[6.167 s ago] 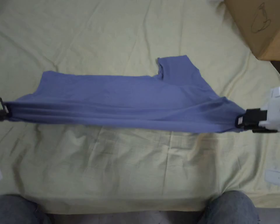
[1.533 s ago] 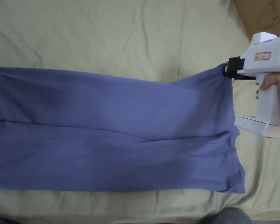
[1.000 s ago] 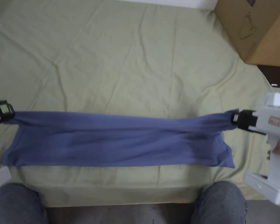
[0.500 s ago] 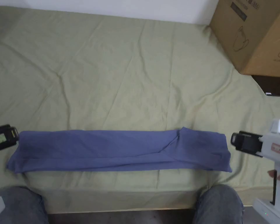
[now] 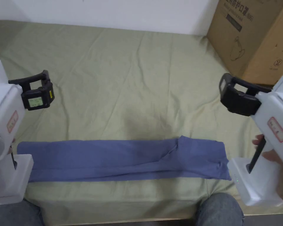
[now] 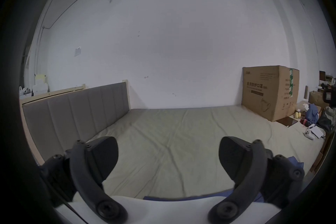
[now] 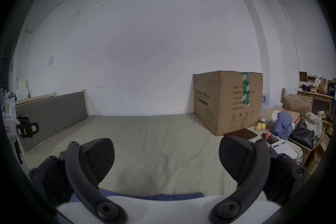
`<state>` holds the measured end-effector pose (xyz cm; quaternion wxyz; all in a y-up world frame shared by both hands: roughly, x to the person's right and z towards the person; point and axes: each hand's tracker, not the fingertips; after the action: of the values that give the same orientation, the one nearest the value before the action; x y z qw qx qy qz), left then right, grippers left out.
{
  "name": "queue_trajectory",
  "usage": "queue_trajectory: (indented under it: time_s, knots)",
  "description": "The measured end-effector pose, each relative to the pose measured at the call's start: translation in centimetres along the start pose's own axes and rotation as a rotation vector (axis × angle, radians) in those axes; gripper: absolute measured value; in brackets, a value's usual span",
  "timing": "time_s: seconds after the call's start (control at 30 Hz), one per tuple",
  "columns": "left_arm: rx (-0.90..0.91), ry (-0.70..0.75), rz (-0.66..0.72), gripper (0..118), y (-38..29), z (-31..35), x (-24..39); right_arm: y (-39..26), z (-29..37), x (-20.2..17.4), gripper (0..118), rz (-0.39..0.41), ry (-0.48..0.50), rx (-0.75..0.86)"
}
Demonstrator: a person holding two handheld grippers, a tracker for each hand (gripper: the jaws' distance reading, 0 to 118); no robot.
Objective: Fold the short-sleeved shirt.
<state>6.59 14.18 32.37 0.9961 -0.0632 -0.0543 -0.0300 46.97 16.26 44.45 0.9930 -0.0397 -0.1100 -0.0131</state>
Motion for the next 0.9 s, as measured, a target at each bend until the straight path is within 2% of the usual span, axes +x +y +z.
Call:
queue_trajectory:
  time_s: [0.03, 0.07, 0.1, 0.13, 0.17, 0.2, 0.23, 0.3, 0.43, 0.57, 0.6, 0.67, 0.7, 0.73, 0.77, 0.8, 0.9]
  knots:
    - [-0.002, -0.009, 0.002, 84, 0.0, 0.2, 0.3, -0.2, 0.0, -0.4, 102, 0.006, 0.000, -0.005]
    - [-0.001, -0.025, 0.002, 64, -0.1, 0.4, 0.6, -0.3, -0.1, -0.9, 87, 0.010, 0.009, -0.015]
    - [-0.002, -0.032, -0.001, 30, -0.5, 0.3, 0.7, -0.5, -0.1, -1.4, 64, 0.023, 0.025, -0.021]
    - [-0.004, -0.036, -0.009, 22, -0.6, 0.3, 0.9, -0.7, 0.0, -1.7, 64, 0.026, 0.037, -0.025]
    - [-0.005, -0.049, -0.013, 15, -0.8, 0.3, 1.1, -1.0, -0.1, -2.0, 52, 0.028, 0.039, -0.026]
    - [-0.012, -0.066, -0.008, 3, -1.0, 0.3, 1.2, -1.2, -0.4, -2.1, 30, 0.025, 0.043, -0.036]
    - [-0.020, -0.059, -0.004, 0, -1.1, 0.1, 1.3, -1.6, -0.6, -2.0, 0, 0.019, 0.053, -0.058]
    - [-0.057, -0.111, 0.023, 0, -1.3, -0.3, 1.4, -2.1, -0.6, -1.9, 0, -0.014, 0.088, -0.067]
    - [-0.085, -0.106, 0.024, 0, -1.5, -1.1, 1.1, -2.6, -1.1, -2.1, 0, -0.021, 0.092, -0.085]
    - [-0.168, -0.128, 0.132, 0, -1.1, -2.7, -1.6, -2.9, -1.7, -2.3, 0, -0.030, 0.096, -0.103]
    - [-0.224, -0.140, 0.168, 4, -1.1, -3.8, -2.8, -2.9, -1.9, -2.5, 0, -0.025, 0.097, -0.109]
    - [-0.323, -0.170, 0.265, 29, -1.5, -5.4, -5.3, -3.1, -2.1, -2.6, 0, -0.024, 0.093, -0.119]
    - [-0.398, -0.209, 0.316, 58, -2.0, -6.7, -6.9, -3.3, -2.3, -2.5, 0, -0.025, 0.091, -0.123]
    - [-0.459, -0.241, 0.357, 82, -2.6, -7.7, -8.3, -3.3, -2.4, -2.8, 0, -0.026, 0.089, -0.131]
    - [-0.520, -0.267, 0.405, 102, -3.7, -8.7, -9.6, -3.5, -2.6, -2.8, 0, -0.028, 0.083, -0.140]
    - [-0.585, -0.265, 0.432, 117, -4.8, -9.6, -10.7, -3.7, -2.8, -2.8, 0, -0.029, 0.076, -0.153]
    - [-0.641, -0.291, 0.514, 118, -8.1, -11.0, -13.4, -4.2, -3.3, -3.0, 0, -0.041, 0.070, -0.183]
